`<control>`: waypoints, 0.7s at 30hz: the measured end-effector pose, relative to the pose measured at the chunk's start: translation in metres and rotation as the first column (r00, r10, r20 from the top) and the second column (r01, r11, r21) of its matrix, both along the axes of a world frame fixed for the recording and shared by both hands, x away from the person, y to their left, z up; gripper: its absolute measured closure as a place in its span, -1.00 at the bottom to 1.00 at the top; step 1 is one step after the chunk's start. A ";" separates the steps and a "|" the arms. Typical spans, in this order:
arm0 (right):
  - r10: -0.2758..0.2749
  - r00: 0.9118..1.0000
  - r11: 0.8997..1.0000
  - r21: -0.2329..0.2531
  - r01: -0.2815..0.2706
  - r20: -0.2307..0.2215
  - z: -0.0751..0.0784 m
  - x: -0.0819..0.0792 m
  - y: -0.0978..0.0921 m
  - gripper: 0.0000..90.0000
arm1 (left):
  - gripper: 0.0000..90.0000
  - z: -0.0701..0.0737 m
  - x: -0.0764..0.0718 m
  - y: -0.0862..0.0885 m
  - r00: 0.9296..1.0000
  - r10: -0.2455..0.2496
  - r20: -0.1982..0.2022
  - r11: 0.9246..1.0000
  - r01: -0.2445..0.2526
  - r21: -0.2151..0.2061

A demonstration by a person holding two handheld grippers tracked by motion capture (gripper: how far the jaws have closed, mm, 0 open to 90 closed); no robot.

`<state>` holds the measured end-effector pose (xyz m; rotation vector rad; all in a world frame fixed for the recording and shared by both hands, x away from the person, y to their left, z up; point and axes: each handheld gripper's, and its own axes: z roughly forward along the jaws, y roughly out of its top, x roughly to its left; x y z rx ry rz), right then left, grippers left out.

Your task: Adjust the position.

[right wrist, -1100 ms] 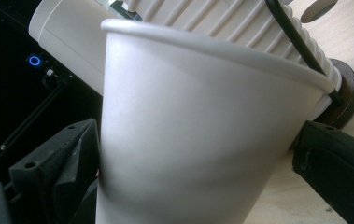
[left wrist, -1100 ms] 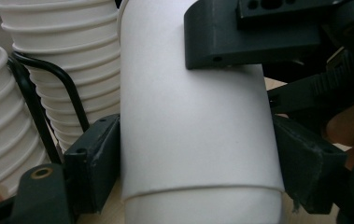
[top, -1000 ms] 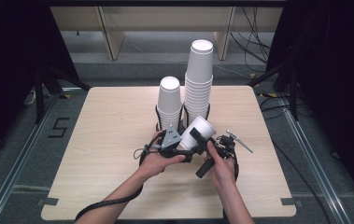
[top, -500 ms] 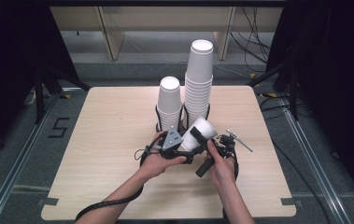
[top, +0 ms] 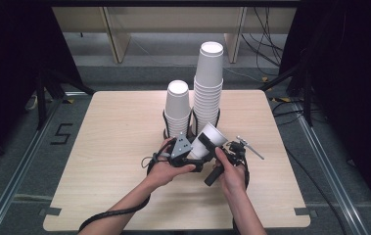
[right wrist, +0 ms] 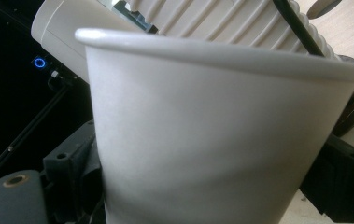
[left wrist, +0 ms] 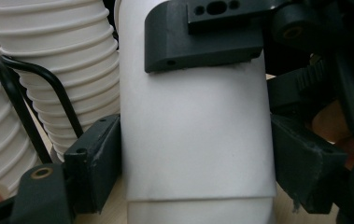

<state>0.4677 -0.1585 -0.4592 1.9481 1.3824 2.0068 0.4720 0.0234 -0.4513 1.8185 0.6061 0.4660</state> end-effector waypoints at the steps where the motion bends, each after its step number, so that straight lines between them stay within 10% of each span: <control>1: 0.000 1.000 1.000 -0.002 0.000 0.000 0.000 0.000 0.000 -0.70 | -0.51 0.000 0.000 0.000 1.000 -0.001 0.000 1.000 0.001 0.001; 21: 0.007 1.000 0.999 -0.047 -0.006 0.025 0.000 -0.001 0.000 -0.64 | -0.53 0.000 0.000 0.000 1.000 -0.003 -0.003 1.000 0.003 0.007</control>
